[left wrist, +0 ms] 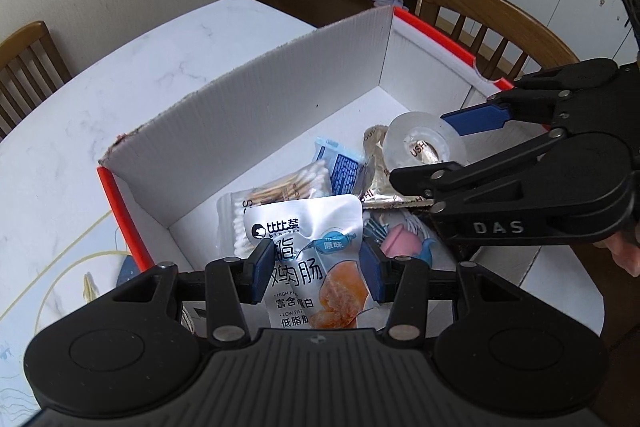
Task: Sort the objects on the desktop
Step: 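Lower and release the tape roll with the right tool while the left tool releases the sausage packet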
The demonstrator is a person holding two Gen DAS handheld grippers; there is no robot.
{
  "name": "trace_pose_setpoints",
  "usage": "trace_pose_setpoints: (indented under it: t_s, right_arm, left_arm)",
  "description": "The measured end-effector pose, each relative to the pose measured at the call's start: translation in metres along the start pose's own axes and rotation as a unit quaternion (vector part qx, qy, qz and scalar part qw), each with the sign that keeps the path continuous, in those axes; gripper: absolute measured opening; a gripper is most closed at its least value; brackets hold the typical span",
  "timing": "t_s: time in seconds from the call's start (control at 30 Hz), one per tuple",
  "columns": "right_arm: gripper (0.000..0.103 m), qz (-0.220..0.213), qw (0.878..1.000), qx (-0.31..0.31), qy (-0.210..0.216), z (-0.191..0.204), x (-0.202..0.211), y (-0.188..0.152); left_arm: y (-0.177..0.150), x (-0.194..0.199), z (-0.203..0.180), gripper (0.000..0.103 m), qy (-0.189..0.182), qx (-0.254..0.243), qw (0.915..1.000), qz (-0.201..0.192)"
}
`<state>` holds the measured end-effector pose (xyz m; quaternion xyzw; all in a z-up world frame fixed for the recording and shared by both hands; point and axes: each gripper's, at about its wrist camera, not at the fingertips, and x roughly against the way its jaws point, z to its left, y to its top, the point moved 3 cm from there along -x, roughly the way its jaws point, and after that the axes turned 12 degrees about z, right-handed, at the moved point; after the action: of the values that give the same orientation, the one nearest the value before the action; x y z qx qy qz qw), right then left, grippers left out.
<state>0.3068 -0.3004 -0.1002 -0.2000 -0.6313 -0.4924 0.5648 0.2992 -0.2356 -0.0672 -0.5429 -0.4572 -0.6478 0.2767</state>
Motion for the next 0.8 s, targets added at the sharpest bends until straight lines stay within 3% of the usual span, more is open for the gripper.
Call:
trace_pose_setpoints:
  t_s: [0.8]
  right_arm:
    - [0.059,0.024,0.999,0.016,-0.021,-0.001,-0.032,-0.011]
  left_arm:
    - [-0.003,-0.027,-0.001,0.045,0.006,-0.008,0.9996,0.025]
